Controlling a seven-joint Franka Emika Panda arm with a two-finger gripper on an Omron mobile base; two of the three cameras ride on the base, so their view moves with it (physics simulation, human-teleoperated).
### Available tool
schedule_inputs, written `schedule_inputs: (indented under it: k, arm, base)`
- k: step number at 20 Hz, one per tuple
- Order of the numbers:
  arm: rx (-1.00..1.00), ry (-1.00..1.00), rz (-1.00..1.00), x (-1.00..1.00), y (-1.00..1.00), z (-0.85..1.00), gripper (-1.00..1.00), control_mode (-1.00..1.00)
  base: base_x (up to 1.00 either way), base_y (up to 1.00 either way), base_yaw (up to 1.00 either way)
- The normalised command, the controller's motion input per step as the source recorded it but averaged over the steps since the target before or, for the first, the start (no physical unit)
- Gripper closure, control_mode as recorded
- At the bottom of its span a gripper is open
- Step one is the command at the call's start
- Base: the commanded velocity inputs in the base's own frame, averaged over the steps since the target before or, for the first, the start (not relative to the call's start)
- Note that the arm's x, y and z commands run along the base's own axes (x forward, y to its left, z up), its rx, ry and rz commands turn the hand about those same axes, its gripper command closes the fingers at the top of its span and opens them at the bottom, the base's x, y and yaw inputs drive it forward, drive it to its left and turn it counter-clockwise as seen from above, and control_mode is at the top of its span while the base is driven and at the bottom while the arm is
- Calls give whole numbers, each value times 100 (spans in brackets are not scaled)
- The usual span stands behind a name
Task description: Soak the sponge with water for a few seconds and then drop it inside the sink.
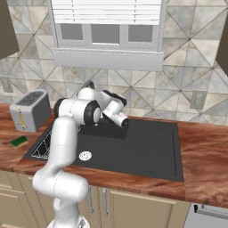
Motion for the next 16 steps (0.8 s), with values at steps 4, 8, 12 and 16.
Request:
schedule_inputs:
  k: [4, 8, 12, 16]
  arm:
    - [0, 0, 0, 12, 0, -7, -100, -100]
    - [0, 0, -1, 8, 0, -2, -100, -100]
    - [0, 0, 0, 3, 0, -3, -100, -100]
    - [0, 0, -2, 0, 0, -5, -100, -100]
  base:
    - [0, 0, 0]
    - [0, 0, 0]
    - [0, 0, 0]
    - [0, 0, 0]
